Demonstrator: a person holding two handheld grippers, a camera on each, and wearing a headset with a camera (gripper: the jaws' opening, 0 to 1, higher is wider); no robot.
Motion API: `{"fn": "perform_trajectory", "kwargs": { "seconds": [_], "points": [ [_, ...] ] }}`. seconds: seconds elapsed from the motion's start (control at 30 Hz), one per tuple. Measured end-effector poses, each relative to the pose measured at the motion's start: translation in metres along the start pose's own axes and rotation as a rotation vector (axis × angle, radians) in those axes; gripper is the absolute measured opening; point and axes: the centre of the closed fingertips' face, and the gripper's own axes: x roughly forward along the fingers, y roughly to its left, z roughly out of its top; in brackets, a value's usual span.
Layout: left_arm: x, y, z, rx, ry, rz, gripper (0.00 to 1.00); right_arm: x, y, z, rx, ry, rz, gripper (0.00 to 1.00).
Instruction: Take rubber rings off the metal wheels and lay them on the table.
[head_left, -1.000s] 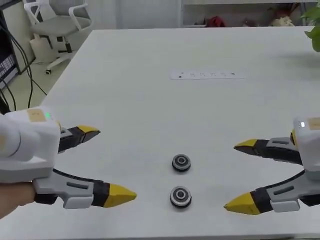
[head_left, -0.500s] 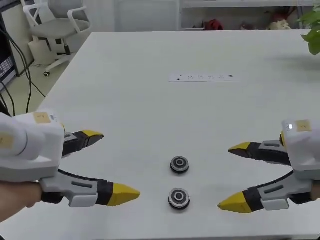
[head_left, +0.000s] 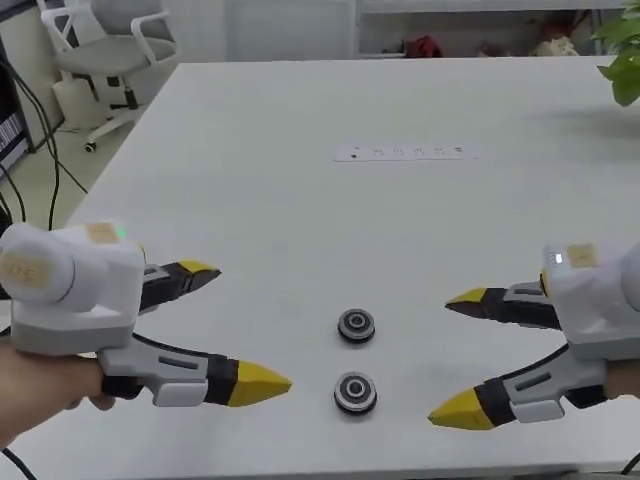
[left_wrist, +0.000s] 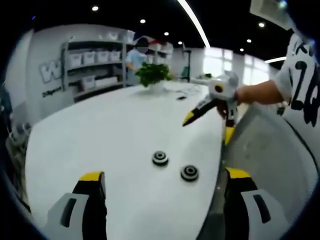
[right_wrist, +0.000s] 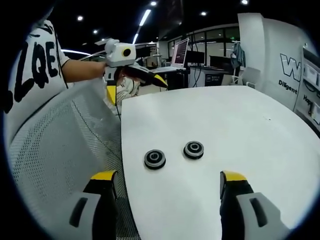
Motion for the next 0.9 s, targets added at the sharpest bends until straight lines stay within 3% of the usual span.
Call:
{"fn": "perform_trajectory", "kwargs": {
  "seconds": [0.5,0.9],
  "points": [
    [0.019,-0.010,-0.005,0.069,0.049,-0.059,0.96,0.006,0.002,0.001,-0.022,-0.004,0.021,0.80],
    [0.032,-0.015,-0.007,0.082,0.065,-0.114,0.91,0.014,0.001,0.000,-0.028,-0.001,0.045,0.74]
  ]
}}
